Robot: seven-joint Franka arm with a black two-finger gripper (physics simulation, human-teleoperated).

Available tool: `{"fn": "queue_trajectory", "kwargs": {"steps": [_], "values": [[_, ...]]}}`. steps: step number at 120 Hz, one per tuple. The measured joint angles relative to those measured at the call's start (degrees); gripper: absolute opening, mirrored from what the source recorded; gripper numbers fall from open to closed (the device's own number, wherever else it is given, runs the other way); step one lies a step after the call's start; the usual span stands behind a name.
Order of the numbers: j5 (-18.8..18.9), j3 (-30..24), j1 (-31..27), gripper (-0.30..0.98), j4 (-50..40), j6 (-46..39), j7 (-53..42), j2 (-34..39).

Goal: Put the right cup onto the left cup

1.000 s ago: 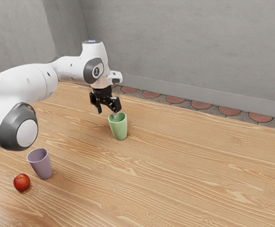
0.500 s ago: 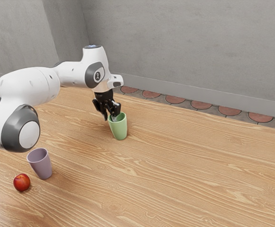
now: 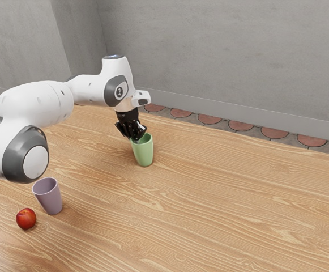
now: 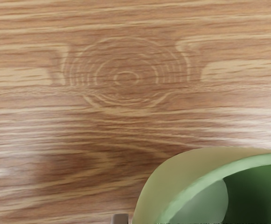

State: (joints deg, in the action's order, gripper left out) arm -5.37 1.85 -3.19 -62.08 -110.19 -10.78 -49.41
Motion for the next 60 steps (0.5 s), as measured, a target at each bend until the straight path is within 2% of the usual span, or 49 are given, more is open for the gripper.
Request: {"fn": "queue_trajectory", "kwargs": {"steps": [21,40,60], "values": [[0.38,-0.01,0.02,-0.09,-1.11,0.46,0.09,3.36],[0.69,0.02,0.02,-0.1,-9.4,1.72,-0.07,13.75],[1.38,0.14,-0.05,-0.1,-22.37,2.68,-0.31,26.46]]}}
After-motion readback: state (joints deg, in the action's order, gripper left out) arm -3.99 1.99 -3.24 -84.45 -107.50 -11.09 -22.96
